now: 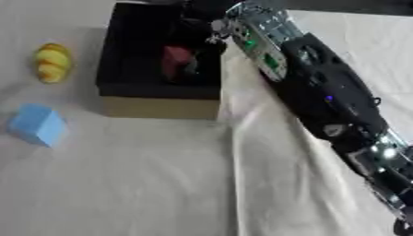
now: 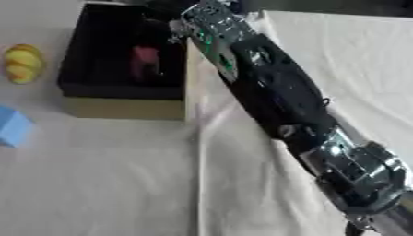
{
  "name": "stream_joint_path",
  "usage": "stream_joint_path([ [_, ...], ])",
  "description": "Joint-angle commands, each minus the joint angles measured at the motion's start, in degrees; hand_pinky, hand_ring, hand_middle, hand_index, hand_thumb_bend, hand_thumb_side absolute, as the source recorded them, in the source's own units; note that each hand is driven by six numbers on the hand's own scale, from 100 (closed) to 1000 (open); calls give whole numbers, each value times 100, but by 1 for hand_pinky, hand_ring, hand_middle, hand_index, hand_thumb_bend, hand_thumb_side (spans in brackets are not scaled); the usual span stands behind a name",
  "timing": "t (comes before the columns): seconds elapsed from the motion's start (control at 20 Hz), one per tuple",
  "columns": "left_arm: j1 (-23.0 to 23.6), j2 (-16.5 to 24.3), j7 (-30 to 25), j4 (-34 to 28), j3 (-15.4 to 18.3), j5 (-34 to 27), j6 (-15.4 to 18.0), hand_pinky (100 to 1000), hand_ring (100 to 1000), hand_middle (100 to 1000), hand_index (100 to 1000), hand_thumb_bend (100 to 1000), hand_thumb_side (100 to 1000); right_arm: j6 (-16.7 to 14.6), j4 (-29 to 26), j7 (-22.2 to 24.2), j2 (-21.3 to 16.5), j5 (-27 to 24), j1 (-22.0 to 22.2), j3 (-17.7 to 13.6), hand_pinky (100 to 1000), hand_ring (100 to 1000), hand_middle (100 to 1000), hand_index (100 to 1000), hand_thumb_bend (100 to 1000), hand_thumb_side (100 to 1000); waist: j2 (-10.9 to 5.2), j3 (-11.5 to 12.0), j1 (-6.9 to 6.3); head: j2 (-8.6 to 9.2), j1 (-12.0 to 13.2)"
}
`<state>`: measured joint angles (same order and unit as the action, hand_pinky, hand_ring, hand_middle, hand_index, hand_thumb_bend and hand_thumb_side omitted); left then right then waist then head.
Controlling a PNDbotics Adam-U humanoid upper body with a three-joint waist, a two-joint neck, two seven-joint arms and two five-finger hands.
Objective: Pick up objects on the table and place them in the box.
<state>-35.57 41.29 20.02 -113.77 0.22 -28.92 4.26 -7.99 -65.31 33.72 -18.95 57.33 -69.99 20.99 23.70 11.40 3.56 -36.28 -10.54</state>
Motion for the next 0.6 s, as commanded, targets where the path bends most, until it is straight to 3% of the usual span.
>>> stream_joint_path([
  [0.05, -35, 88, 4, -82, 48, 17, -10, 775, 764, 695, 848, 651, 563, 54, -210, 2, -139, -134, -105, -113, 892, 919, 843, 860, 384, 391, -123, -4, 6, -42, -6],
  [0.45, 16, 92, 9, -82, 50, 2, -16, 776, 764, 695, 848, 649, 562, 142, -578, -104, -273, -393, -98, -188, 875, 891, 815, 851, 343, 338, -209, -64, -26, -83, 29],
  [0.6, 98, 127, 21, -82, 66, 3, -27, 776, 764, 695, 848, 649, 562, 222, -1119, -84, -638, -705, -76, -195, 865, 872, 806, 849, 331, 300, -276, -158, -37, -149, 103],
])
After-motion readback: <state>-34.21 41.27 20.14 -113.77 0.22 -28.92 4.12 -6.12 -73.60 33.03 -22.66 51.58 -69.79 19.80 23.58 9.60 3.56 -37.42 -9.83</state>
